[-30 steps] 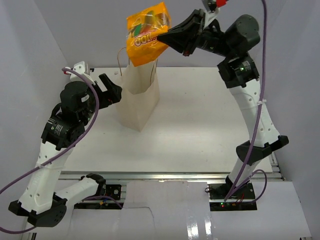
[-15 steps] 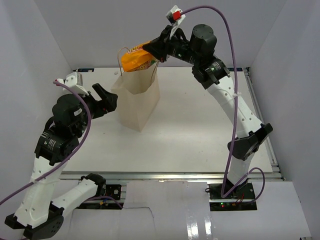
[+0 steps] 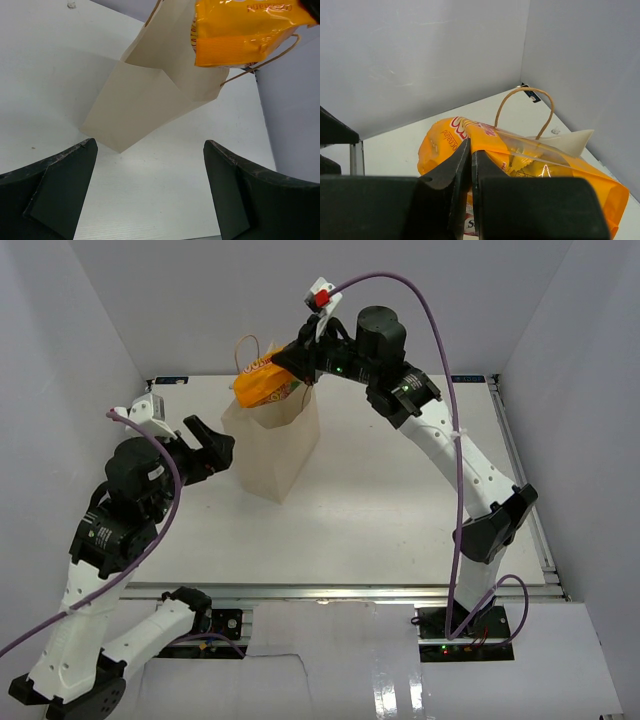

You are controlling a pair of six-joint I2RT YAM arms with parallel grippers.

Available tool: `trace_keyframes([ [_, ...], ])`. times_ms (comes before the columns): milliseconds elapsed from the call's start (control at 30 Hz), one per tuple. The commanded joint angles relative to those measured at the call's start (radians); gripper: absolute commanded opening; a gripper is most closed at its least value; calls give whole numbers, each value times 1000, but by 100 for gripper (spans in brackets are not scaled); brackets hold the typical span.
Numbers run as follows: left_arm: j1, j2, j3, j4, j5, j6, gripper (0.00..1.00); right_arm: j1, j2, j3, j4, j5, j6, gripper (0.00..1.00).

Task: Place the snacks into the paper bag

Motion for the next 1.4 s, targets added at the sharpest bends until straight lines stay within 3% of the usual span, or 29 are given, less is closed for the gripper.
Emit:
trace_keyframes([
  [0, -3, -27, -11, -5, 10, -9, 98, 22, -46, 3, 119, 34, -54, 8],
  [267, -3, -52, -17, -8, 10, -17, 98, 33, -28, -9, 113, 83, -94, 18],
  [367, -3, -56, -17, -11, 10, -17, 98, 33, -22, -9, 113, 96, -100, 26],
  [500, -3, -56, -15, -13, 15, -22, 98, 35, -15, -11, 116, 96, -108, 49],
  [600, -3, -61, -17, -13, 15, -23, 98, 36, -12, -8, 116, 97, -114, 57],
  [1067, -3, -64, -12, -18, 18, -32, 98, 48, -29, 23, 116, 80, -137, 61],
  [1367, -3, -70, -17, -19, 36, -37, 98, 47, -78, 9, 98, 162, -209, 63],
])
